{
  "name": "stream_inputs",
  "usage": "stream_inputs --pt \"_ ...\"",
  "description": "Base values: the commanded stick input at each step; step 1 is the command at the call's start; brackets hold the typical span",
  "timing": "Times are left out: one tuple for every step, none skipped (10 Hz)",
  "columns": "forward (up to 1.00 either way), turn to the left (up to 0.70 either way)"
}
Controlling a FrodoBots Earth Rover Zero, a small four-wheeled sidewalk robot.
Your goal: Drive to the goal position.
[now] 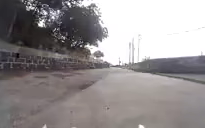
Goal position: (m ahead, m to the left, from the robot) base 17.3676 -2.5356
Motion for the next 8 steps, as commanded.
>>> stream_inputs --pt "0.7 0.0" --pt "0.7 0.0" --pt "0.7 0.0" --pt "0.7 0.0" --pt "0.7 0.0" --pt "0.7 0.0" --pt "0.7 0.0" --pt "0.7 0.0"
